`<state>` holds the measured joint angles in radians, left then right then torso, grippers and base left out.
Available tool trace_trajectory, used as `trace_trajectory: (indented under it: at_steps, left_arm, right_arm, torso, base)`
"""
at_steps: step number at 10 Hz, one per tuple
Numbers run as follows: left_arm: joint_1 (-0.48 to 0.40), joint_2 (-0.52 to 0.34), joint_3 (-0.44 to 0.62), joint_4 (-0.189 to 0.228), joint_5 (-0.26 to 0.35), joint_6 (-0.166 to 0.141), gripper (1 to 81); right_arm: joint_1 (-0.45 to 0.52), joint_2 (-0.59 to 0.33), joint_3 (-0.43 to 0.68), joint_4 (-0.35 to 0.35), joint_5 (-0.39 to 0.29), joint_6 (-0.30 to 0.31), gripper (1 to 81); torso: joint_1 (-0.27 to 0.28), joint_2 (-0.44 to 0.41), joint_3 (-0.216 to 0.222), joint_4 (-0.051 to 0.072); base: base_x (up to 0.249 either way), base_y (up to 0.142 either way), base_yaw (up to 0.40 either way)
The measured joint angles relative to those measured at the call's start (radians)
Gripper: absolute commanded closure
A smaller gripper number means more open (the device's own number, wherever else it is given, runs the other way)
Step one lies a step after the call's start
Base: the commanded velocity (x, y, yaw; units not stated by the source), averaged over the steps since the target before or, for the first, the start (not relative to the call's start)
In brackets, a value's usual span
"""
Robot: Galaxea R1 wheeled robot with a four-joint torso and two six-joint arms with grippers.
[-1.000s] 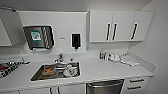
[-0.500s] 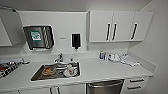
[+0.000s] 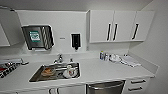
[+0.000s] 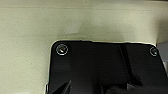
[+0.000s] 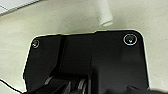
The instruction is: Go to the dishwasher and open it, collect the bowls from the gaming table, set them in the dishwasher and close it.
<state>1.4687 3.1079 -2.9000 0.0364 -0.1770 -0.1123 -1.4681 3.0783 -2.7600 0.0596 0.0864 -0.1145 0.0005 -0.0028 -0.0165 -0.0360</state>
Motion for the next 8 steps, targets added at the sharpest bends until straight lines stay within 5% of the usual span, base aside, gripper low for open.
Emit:
trace_trajectory:
  at_steps: [8]
  left_arm:
    - [0.002, 0.0, 0.0, 0.0, -0.002, 0.0, 1.0]
  right_arm:
    - [-0.003, 0.0, 0.0, 0.0, 0.002, 0.0, 1.0]
  torso:
    - [0.0, 0.0, 0.0, 0.0]
  base:
    - [0.079, 0.0, 0.0]
